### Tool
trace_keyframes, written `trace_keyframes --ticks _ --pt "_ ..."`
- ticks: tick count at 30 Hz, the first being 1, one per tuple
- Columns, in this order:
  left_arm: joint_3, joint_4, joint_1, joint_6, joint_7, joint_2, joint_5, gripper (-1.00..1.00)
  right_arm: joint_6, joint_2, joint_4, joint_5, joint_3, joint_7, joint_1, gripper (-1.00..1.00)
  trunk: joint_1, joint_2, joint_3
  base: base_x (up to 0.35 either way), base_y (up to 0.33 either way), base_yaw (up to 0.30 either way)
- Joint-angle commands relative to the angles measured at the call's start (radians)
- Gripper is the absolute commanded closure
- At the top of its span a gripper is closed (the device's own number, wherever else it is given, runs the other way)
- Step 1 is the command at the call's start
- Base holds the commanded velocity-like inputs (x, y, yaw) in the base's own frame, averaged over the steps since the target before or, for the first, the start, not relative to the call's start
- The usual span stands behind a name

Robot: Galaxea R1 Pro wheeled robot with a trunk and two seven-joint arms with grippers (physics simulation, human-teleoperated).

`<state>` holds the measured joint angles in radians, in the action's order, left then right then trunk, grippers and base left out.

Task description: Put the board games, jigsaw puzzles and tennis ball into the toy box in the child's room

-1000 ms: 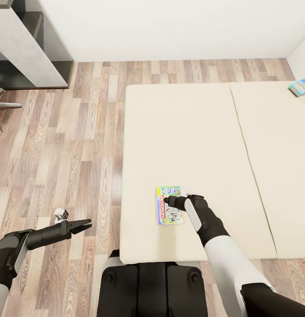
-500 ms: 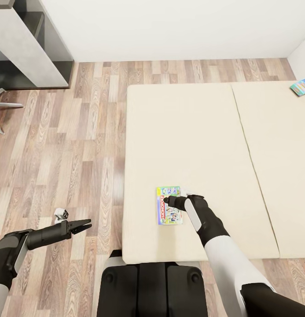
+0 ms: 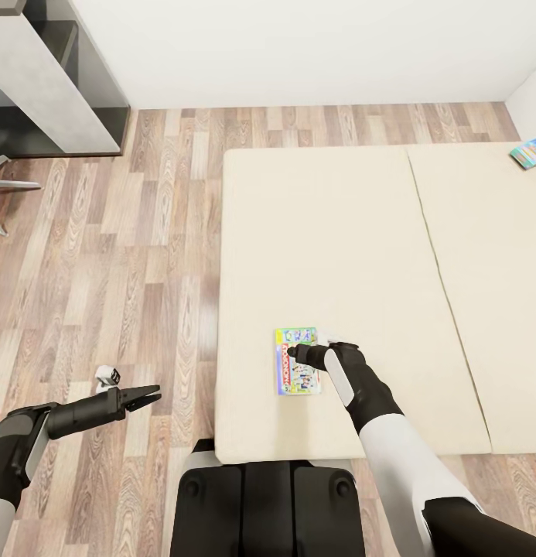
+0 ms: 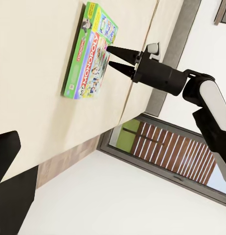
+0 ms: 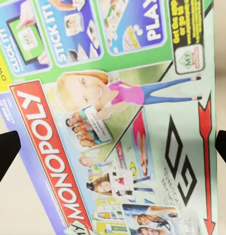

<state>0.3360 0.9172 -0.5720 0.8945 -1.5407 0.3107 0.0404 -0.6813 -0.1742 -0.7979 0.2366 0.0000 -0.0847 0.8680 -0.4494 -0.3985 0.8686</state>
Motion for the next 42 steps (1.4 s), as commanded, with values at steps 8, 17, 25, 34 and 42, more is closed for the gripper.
trace_keyframes --ticks 8,17,25,34,42 --pt "0.0 0.0 0.0 0.011 -0.004 0.0 0.0 -1.0 -0.004 0.0 -0.001 0.01 0.0 -0.009 0.0 -1.0 -0.001 -0.002 0.001 0.0 0.062 0.0" --pt "0.0 0.0 0.0 0.011 -0.004 0.001 0.0 -1.0 -0.004 0.0 -0.001 0.01 0.001 -0.009 0.0 -1.0 -0.001 -0.002 0.001 0.0 0.017 0.0" --pt "0.0 0.0 0.0 0.011 -0.003 0.001 -0.002 -1.0 -0.003 0.0 -0.001 0.011 0.001 -0.009 0.0 -1.0 -0.001 -0.002 0.001 0.0 0.04 0.0" --pt "0.0 0.0 0.0 0.011 -0.004 0.001 -0.001 -1.0 -0.003 0.0 -0.001 0.011 0.002 -0.009 0.0 -1.0 -0.001 -0.002 0.001 0.0 0.044 0.0" --pt "0.0 0.0 0.0 0.011 -0.004 0.001 -0.001 -1.0 -0.003 0.0 -0.001 0.011 0.002 -0.009 0.0 -1.0 -0.001 -0.002 0.001 0.0 0.006 0.0"
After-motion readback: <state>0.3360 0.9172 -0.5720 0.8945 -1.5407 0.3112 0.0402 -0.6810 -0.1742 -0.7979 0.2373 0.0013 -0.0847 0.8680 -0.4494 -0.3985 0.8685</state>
